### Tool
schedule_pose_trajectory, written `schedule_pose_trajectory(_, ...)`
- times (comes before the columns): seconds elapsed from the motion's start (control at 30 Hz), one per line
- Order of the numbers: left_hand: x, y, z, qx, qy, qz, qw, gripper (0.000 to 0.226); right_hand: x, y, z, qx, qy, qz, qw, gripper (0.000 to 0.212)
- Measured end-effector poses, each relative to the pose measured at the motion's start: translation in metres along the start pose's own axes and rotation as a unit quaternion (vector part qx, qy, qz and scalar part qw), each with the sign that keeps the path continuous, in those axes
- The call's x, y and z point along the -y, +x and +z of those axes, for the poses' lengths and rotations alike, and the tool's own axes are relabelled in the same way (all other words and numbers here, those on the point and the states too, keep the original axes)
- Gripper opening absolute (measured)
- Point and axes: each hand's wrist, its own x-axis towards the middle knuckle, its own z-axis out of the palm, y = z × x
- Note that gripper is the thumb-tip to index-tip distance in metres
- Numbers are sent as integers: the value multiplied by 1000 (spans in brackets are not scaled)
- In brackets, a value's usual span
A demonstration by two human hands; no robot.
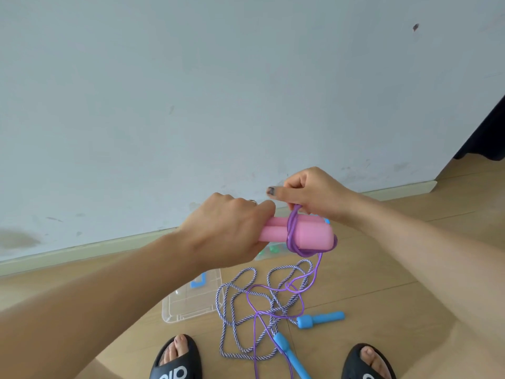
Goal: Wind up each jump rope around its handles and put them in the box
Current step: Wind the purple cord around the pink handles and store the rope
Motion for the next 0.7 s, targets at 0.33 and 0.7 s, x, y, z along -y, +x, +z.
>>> schedule_pose_trajectory(0.33,25,7,-10,-11,-96,-223,970,25,-3,-8,68,-113,173,135,969,42)
schedule_pose_trajectory(0.7,37,-10,18,177,107,-185,961,10,41,-45,60,-124,-265,-124,948,45)
